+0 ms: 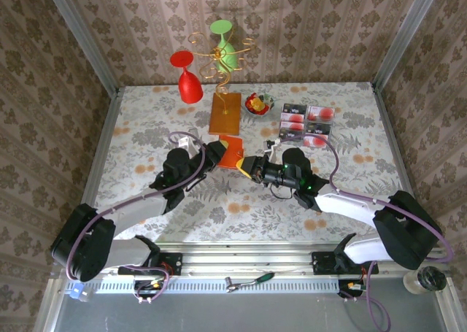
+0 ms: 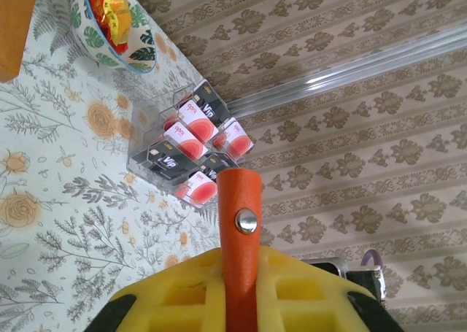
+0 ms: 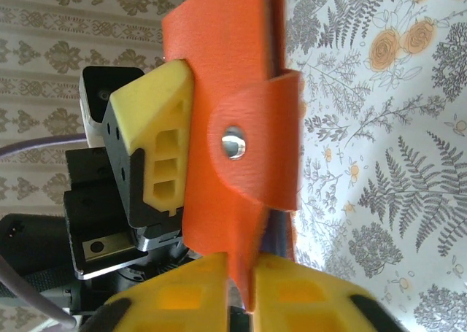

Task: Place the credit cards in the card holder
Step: Pass the card holder, then open the button on the card holder.

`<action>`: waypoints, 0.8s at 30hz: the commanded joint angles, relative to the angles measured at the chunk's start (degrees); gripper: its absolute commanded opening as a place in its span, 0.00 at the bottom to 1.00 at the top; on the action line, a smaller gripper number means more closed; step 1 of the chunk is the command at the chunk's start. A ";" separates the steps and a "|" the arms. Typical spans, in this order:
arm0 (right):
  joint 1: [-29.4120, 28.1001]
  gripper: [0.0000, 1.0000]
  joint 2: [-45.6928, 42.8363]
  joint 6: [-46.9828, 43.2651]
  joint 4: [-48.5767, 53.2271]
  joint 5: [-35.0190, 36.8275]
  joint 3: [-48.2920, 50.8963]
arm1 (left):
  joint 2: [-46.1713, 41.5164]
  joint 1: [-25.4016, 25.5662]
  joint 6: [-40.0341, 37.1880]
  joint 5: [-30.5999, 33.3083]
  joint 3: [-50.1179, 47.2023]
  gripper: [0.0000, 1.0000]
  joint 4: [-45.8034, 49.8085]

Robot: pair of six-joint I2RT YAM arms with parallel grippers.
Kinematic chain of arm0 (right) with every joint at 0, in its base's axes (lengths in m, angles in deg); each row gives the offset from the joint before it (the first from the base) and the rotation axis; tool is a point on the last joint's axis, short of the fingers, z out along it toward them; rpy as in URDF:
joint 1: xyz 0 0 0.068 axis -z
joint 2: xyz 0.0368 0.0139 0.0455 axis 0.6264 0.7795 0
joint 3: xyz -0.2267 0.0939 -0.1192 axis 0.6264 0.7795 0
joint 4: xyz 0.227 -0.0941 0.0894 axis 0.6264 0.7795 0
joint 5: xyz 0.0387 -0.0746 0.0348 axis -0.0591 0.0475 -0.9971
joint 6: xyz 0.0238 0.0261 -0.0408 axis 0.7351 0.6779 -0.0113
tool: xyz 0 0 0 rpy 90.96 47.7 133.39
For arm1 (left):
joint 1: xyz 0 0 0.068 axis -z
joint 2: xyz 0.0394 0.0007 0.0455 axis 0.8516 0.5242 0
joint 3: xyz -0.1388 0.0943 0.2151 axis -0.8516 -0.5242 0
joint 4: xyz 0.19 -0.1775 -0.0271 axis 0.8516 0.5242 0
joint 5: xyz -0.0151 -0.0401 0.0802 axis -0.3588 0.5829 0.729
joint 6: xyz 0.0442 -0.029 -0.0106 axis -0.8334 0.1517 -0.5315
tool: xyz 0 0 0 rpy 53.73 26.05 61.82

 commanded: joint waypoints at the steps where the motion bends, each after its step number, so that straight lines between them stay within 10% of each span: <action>1: 2.40 0.34 -4.64 -3.47 6.75 -1.38 0.01 | -0.62 -0.65 -0.76 -0.51 -1.26 0.05 -1.53; 9: 7.41 0.51 -15.84 -26.27 51.81 11.69 -12.77 | -1.52 -1.39 -2.36 -1.12 -3.39 0.00 -0.98; 24: -6.66 0.52 6.13 -38.57 66.51 26.61 -37.79 | -1.08 -1.40 -1.94 -1.04 -2.77 0.00 -1.42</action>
